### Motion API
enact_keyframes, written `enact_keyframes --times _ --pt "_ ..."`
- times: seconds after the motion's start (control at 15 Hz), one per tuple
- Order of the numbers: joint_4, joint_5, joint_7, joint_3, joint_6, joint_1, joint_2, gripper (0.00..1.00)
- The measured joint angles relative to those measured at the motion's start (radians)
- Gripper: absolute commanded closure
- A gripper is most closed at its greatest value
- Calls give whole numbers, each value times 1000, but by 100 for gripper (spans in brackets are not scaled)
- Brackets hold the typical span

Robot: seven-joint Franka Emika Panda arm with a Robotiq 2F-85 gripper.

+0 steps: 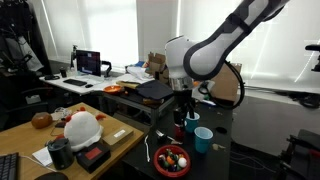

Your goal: Pick up the white, orange , white-brown and green objects from the bowl and put them in the cup near the banana plush toy

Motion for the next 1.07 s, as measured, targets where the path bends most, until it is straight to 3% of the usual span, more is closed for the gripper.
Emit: enact_keyframes --times 1.07 --pt "221 92 -100 0 50 29 372 0"
